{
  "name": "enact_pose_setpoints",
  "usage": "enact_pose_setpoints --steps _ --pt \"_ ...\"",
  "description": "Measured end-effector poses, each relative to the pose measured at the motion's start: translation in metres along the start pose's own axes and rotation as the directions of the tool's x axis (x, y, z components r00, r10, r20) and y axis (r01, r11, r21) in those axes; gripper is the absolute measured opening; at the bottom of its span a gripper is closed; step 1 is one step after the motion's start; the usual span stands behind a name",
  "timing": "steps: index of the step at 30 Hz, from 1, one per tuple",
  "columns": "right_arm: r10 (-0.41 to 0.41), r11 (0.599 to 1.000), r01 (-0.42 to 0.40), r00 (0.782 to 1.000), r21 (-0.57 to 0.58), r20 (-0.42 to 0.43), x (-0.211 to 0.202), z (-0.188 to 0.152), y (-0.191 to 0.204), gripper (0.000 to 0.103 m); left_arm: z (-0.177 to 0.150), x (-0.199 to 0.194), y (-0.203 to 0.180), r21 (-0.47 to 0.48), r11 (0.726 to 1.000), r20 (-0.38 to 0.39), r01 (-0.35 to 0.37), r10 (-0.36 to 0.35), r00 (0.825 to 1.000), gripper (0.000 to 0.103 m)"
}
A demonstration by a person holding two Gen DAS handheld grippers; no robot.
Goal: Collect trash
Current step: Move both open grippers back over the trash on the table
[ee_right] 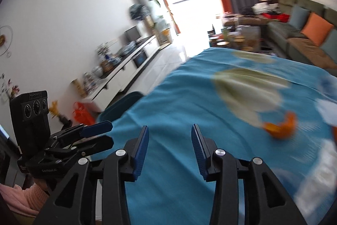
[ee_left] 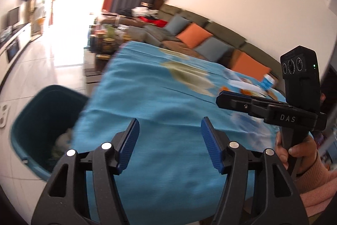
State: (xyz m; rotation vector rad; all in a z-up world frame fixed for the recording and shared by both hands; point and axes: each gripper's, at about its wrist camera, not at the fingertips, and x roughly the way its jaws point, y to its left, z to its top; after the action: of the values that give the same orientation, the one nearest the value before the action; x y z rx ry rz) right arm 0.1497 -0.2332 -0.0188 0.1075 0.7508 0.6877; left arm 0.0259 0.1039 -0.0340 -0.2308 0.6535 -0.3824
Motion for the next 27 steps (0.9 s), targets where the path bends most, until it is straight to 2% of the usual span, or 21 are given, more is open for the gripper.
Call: enact_pose_setpoints --steps 3,6,9,18,22,27 --pt "-0.084 0.996 0.083 0.996 0.036 0.039 -0.029 -0.013 -0.022 0.04 -0.002 0.017 -0.026 0.031 0.998 -0.03 0.054 -0.054 0.998 0.06" --pt "-0.175 0.983 0.17 0.982 0.07 0.077 -0.06 -0.027 -0.043 0.039 0.0 0.036 -0.054 0.073 0.992 -0.06 0.101 -0.096 0.994 0.06" --pt "-0.271 0.959 0.257 0.956 0.119 0.115 -0.091 -0.043 -0.064 0.039 0.001 0.053 -0.079 0.103 0.984 -0.092 0.143 -0.134 0.987 0.06" --pt "-0.448 0.883 0.405 0.879 0.237 0.166 -0.151 -0.071 -0.123 0.041 0.004 0.11 -0.147 0.167 0.96 -0.185 0.223 -0.192 0.964 0.06" --pt "-0.472 0.864 0.42 0.868 0.278 0.155 -0.163 -0.083 -0.139 0.046 0.009 0.13 -0.166 0.184 0.953 -0.212 0.241 -0.201 0.956 0.06" --pt "-0.471 0.856 0.419 0.874 0.303 0.12 -0.165 -0.099 -0.155 0.047 0.015 0.152 -0.186 0.211 0.95 -0.241 0.231 -0.179 0.954 0.06"
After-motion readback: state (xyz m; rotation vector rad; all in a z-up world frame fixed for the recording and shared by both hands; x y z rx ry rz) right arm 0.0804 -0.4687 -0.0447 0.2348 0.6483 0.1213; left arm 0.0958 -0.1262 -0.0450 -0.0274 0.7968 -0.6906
